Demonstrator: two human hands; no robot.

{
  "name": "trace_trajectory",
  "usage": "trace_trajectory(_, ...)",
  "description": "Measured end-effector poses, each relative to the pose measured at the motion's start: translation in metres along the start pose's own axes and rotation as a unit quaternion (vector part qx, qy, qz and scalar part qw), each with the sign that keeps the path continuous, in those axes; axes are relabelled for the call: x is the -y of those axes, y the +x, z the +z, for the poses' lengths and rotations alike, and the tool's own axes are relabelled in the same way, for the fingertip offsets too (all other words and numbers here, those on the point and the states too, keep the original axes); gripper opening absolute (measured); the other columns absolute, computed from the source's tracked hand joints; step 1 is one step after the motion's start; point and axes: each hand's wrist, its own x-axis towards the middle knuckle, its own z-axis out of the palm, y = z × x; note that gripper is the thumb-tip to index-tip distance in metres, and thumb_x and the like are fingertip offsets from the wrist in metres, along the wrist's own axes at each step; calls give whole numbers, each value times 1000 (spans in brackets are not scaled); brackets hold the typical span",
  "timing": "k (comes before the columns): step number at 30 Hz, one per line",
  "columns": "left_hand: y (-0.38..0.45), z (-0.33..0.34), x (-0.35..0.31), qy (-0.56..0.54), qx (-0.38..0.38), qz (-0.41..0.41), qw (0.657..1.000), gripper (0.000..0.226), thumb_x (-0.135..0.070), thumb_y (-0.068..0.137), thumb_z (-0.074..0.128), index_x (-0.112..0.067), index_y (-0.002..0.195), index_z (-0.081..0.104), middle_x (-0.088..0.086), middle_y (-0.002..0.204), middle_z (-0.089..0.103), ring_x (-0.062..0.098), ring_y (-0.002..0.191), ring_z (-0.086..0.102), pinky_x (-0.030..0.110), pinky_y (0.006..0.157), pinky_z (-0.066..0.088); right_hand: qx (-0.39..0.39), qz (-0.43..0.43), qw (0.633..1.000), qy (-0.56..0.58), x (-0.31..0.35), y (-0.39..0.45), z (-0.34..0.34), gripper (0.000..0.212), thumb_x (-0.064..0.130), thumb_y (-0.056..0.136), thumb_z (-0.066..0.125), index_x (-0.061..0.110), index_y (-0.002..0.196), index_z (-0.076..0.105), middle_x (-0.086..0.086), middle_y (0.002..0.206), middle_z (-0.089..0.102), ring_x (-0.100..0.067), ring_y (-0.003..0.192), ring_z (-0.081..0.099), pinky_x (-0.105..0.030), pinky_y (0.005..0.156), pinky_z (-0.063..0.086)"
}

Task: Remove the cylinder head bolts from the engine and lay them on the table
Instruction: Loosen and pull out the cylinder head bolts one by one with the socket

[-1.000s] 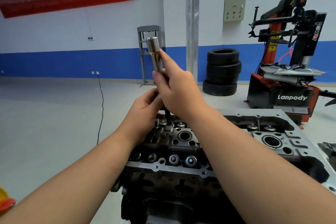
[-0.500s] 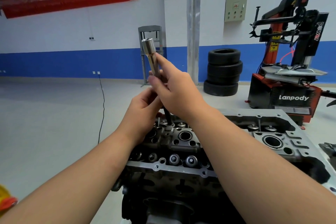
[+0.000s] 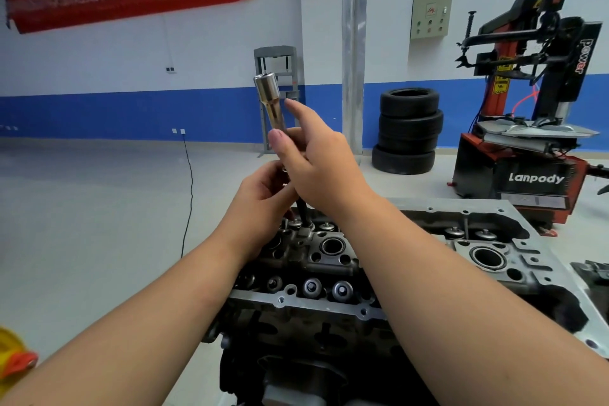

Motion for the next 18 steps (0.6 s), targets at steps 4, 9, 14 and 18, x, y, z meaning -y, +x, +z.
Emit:
trace_trajectory(4,0,4,-1,5,-23,-11,1000,11,-17,100,68,-17,111,71,2,92,78,15,83,75,26,64,56,-75,15,997,22,-4,3,-2,48,42,103,48,13,141,49,19,72,65,-2,81,63,-23,75,46)
trace_trajectory(9,3,4,-11,-4,-29,-21,999,9,-20,101,69,-14,108,70,1,88,78,15,82,77,26,65,58,-82,47,995,23,-5,3,-5,44,43,105,44,13,135,52,19,85,62,-8,95,63,-27,84,49)
trace_trajectory(14,27,-5,-39,-36,-98,-5,994,5,-18,103,65,-15,103,61,-5,83,77,14,85,78,24,66,57,-141,94,985,12,-12,8,-7,21,31,103,47,18,99,62,10,78,63,2,74,59,-11,61,41)
trace_trajectory(18,28,-29,-39,38,-155,-21,987,8,-26,102,66,-19,101,63,-8,86,79,-1,77,70,27,77,48,-12,207,971,-123,-19,9,-8,15,24,93,51,20,83,62,3,75,63,-13,67,58,-26,54,43)
